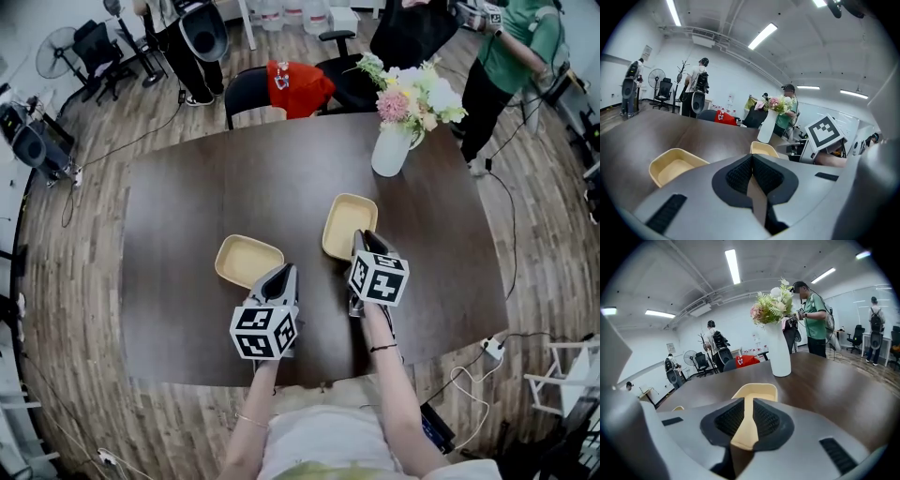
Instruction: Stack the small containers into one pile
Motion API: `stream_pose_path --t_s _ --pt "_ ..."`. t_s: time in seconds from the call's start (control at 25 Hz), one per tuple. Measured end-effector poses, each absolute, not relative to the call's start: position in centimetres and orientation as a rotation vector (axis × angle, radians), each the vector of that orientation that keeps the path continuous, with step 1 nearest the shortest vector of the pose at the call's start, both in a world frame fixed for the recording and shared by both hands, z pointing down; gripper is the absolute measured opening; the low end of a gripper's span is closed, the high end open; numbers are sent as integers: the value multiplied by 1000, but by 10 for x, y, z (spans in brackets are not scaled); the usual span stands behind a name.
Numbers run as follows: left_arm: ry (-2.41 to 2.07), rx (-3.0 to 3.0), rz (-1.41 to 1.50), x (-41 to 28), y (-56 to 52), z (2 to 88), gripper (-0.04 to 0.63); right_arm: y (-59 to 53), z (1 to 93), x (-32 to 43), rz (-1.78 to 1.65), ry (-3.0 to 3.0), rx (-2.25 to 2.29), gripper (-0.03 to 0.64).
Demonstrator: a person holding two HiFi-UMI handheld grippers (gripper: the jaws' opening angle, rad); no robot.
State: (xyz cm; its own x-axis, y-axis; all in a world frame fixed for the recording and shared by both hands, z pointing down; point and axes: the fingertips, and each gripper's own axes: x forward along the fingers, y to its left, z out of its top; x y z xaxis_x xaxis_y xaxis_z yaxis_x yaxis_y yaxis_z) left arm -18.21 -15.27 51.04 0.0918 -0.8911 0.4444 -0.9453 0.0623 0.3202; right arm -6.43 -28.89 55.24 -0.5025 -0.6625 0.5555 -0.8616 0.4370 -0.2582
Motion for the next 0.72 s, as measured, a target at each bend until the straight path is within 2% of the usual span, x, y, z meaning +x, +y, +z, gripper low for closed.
stream_pose_path --t_s 0.16,0.72 --pt "-1860 1782 111 -192 -141 508 25 -280 549 -82 710 -2385 1166 37" --pt "-2055 1556 46 -230 -81 507 25 -207 530 -193 562 -2617 448 34"
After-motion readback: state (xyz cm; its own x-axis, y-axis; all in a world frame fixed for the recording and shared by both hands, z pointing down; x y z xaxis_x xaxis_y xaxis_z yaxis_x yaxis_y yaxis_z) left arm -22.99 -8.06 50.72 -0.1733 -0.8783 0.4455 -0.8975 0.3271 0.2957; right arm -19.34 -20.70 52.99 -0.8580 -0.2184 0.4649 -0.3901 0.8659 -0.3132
